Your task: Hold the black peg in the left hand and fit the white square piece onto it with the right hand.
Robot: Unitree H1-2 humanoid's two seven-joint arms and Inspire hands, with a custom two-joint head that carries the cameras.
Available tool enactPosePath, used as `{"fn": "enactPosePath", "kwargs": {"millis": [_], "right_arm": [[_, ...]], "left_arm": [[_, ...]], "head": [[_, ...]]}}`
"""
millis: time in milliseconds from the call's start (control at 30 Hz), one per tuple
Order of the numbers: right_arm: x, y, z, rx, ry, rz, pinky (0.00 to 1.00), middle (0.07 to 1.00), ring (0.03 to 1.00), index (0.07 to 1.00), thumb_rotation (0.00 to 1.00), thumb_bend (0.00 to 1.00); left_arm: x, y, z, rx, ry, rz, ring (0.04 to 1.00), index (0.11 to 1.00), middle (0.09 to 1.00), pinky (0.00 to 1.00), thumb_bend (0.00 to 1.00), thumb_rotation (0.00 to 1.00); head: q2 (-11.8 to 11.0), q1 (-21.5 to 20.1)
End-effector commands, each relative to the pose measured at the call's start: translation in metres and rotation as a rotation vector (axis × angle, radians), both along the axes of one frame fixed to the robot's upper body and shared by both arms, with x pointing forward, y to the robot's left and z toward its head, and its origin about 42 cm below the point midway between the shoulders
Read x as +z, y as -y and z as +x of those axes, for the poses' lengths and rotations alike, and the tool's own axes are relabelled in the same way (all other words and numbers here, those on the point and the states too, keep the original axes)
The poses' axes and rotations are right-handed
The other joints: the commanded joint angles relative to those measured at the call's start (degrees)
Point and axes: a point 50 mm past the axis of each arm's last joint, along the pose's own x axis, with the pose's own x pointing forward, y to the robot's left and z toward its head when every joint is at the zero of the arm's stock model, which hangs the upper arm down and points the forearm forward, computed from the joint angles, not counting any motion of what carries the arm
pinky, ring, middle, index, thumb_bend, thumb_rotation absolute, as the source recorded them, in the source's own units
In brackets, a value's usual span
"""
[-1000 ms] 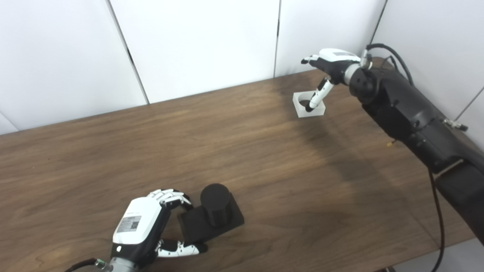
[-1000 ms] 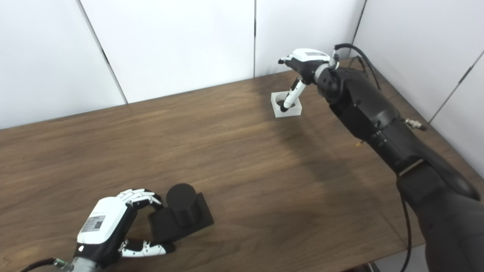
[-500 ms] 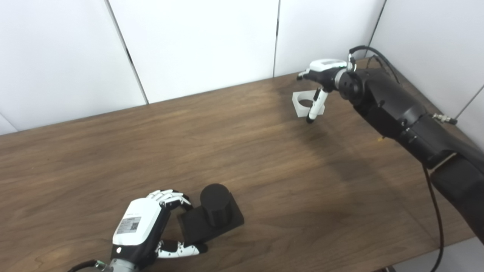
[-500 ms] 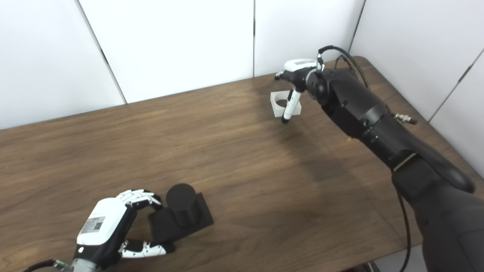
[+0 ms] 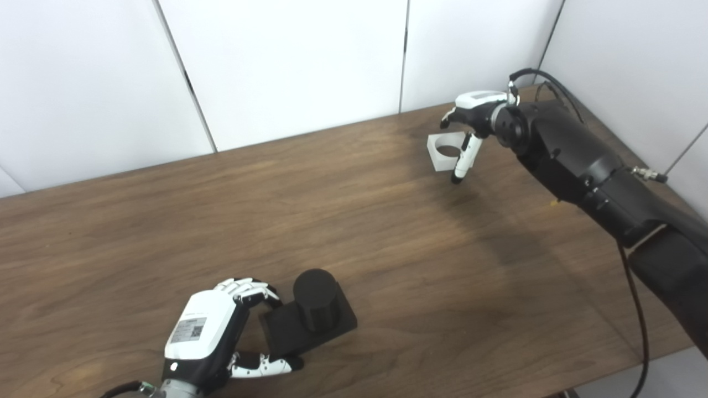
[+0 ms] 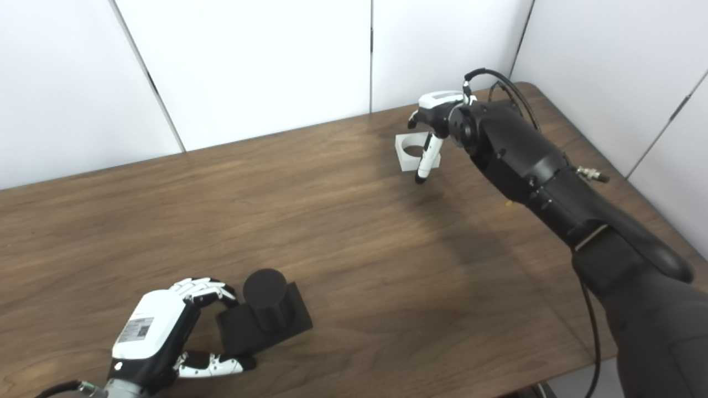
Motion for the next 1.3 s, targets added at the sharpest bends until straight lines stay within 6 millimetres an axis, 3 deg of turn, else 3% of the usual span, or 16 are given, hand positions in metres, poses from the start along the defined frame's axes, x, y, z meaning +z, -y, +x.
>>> {"fn": "enactPosePath", "kwargs": {"millis": [0, 567, 1267], "right_arm": [[0.0253, 0.0064, 0.0063, 0.000, 0.100, -0.025, 0.97, 0.949, 0.988, 0.838, 0.29, 1.00], [0.0241, 0.0107, 0.0071, 0.023, 0.146, -0.009, 0.96, 0.926, 0.977, 0.679, 0.28, 0.94], [0.0229, 0.0091, 0.0059, 0.009, 0.118, 0.013, 0.92, 0.929, 0.973, 0.794, 0.33, 1.00]], "left_arm": [[-0.0042, 0.0004, -0.0061, -0.031, -0.030, 0.036, 0.814, 0.488, 0.747, 0.88, 0.51, 0.04], [-0.0033, 0.0022, -0.0060, -0.025, -0.015, 0.013, 0.811, 0.488, 0.741, 0.87, 0.51, 0.04], [-0.0026, 0.0028, -0.0063, -0.025, -0.005, 0.016, 0.811, 0.488, 0.738, 0.87, 0.51, 0.04]], "head": [[0.1, 0.0], [0.4, 0.2], [0.7, 0.8]]}}
